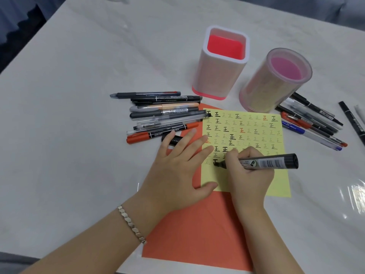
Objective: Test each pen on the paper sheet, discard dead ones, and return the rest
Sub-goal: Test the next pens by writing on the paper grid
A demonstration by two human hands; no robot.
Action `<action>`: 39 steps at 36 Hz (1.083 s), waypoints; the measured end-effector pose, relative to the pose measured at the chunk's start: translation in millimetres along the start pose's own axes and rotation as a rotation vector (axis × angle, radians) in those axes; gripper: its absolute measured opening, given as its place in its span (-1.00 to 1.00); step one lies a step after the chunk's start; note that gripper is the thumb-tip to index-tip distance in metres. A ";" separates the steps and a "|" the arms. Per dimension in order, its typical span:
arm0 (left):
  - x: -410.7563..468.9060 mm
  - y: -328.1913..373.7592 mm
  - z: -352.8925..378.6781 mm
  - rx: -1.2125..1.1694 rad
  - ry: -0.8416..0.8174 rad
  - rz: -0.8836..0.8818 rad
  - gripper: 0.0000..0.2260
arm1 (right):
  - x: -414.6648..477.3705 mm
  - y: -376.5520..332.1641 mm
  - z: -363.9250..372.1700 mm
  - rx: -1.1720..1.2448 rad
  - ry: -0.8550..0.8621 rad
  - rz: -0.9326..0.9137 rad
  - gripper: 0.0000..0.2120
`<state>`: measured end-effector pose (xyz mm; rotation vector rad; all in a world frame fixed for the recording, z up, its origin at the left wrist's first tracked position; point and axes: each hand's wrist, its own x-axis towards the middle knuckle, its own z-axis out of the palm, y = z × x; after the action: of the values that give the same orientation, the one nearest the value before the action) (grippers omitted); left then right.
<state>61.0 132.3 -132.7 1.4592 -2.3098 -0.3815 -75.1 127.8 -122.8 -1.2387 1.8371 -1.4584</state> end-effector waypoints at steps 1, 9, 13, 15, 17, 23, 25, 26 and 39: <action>-0.1 0.0 -0.1 0.001 -0.001 0.000 -0.41 | -0.1 -0.5 -0.4 0.019 0.009 0.005 -0.73; 0.0 -0.2 -0.2 0.006 -0.002 0.001 -0.41 | -0.8 0.3 0.7 0.012 -0.022 -0.002 -0.74; -0.1 -0.6 0.5 0.013 -0.002 0.006 -0.41 | -1.2 0.9 0.7 -0.009 -0.031 -0.012 -0.73; -0.2 -1.2 0.7 0.019 0.002 0.008 -0.41 | -1.1 0.9 0.1 -0.014 -0.014 -0.003 -0.73; 0.0 -1.4 0.9 0.025 0.000 0.012 -0.41 | -0.7 0.9 -1.0 -0.010 0.024 0.014 -0.73; 0.0 -2.2 1.3 0.027 0.001 0.023 -0.41 | -0.9 -2.2 -1.1 0.024 0.060 0.049 -0.74; 0.1 -2.2 1.4 0.030 -0.002 0.025 -0.41 | -0.1 -4.2 -2.4 0.065 0.083 0.072 -0.74; 0.2 -2.2 1.4 0.031 -0.005 0.026 -0.42 | 0.5 -5.2 -3.3 0.092 0.095 0.086 -0.74; 0.6 -21.3 -19.0 0.144 0.228 -0.045 -0.60 | 15.4 -6.5 -44.9 0.073 0.030 0.161 -0.76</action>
<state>86.5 122.3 -124.6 1.5368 -2.1624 -0.0565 -116.4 136.7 -100.2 -1.0140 1.8402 -1.4489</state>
